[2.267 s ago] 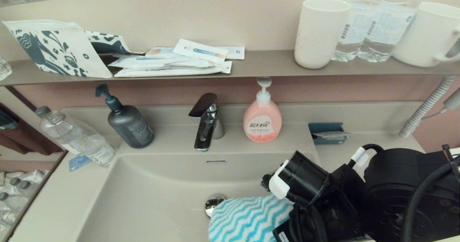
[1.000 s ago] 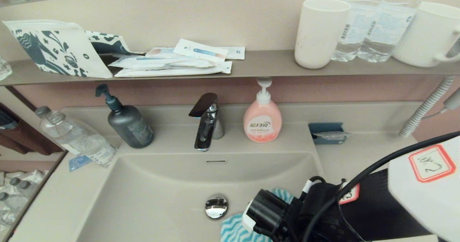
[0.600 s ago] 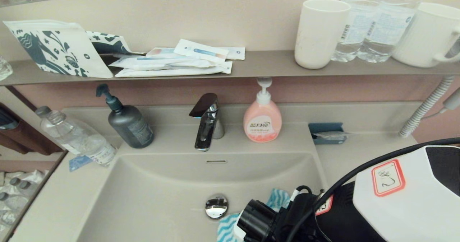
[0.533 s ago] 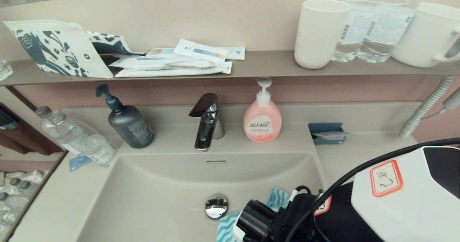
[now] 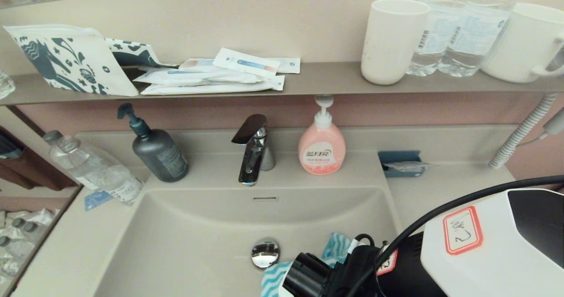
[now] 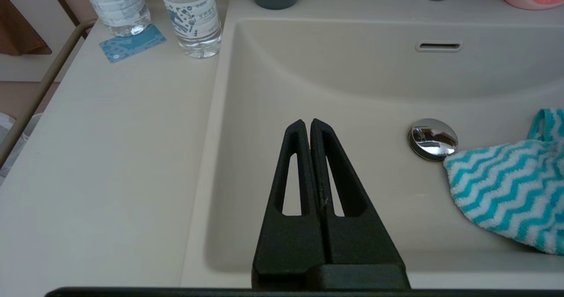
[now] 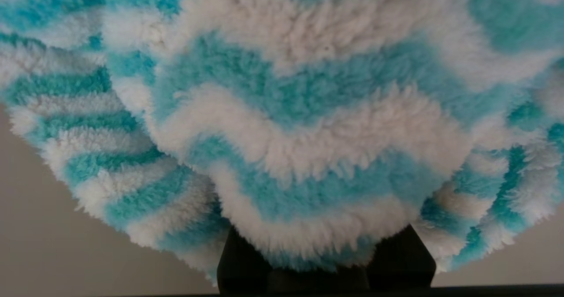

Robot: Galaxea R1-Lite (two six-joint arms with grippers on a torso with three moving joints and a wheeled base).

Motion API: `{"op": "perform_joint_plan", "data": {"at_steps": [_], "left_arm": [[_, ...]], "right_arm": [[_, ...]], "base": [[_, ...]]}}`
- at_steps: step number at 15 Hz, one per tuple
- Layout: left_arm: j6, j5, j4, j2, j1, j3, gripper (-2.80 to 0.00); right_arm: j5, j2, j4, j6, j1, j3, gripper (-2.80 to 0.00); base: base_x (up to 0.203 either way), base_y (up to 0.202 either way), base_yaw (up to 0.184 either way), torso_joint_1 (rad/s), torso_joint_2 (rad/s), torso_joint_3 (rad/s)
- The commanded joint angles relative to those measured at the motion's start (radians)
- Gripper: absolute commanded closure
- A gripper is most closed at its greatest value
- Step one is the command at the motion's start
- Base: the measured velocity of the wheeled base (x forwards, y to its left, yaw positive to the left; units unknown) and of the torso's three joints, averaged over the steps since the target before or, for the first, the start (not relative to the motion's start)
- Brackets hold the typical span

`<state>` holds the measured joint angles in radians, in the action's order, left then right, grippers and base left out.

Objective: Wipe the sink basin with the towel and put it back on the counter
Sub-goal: Wipe the sink

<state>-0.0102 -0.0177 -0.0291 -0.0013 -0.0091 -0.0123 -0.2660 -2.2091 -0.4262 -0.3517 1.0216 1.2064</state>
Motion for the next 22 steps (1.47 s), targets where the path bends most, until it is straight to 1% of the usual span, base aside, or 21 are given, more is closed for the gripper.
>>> {"op": "perform_joint_plan", "data": {"at_steps": [1,4,6,10,12,16,22], "left_arm": [[0.0,-0.001,0.0,0.001,0.0,0.0,0.0],[0.0,-0.001,0.0,0.001,0.0,0.0,0.0],[0.0,-0.001,0.0,0.001,0.0,0.0,0.0],[0.0,-0.001,0.0,0.001,0.0,0.0,0.0],[0.0,-0.001,0.0,0.001,0.0,0.0,0.0],[0.0,-0.001,0.0,0.001,0.0,0.0,0.0],[0.0,-0.001,0.0,0.001,0.0,0.0,0.0]], "right_arm": [[0.001,-0.001,-0.002,-0.006,0.016,0.001,0.0],[0.002,-0.03,0.0,-0.016,0.035,0.037,0.0],[0.005,-0.054,-0.003,-0.047,0.064,0.075,0.0],[0.007,-0.08,-0.012,-0.052,0.116,0.144,0.0],[0.007,-0.091,-0.019,-0.051,0.124,0.179,0.0],[0.023,-0.093,-0.108,-0.053,0.147,0.258,0.0],[0.024,-0.08,-0.108,-0.054,0.15,0.288,0.0]], "base": [[0.0,0.0,0.0,0.0,0.0,0.0],[0.0,0.0,0.0,0.0,0.0,0.0],[0.0,0.0,0.0,0.0,0.0,0.0],[0.0,0.0,0.0,0.0,0.0,0.0],[0.0,0.0,0.0,0.0,0.0,0.0],[0.0,0.0,0.0,0.0,0.0,0.0],[0.0,0.0,0.0,0.0,0.0,0.0]]}}
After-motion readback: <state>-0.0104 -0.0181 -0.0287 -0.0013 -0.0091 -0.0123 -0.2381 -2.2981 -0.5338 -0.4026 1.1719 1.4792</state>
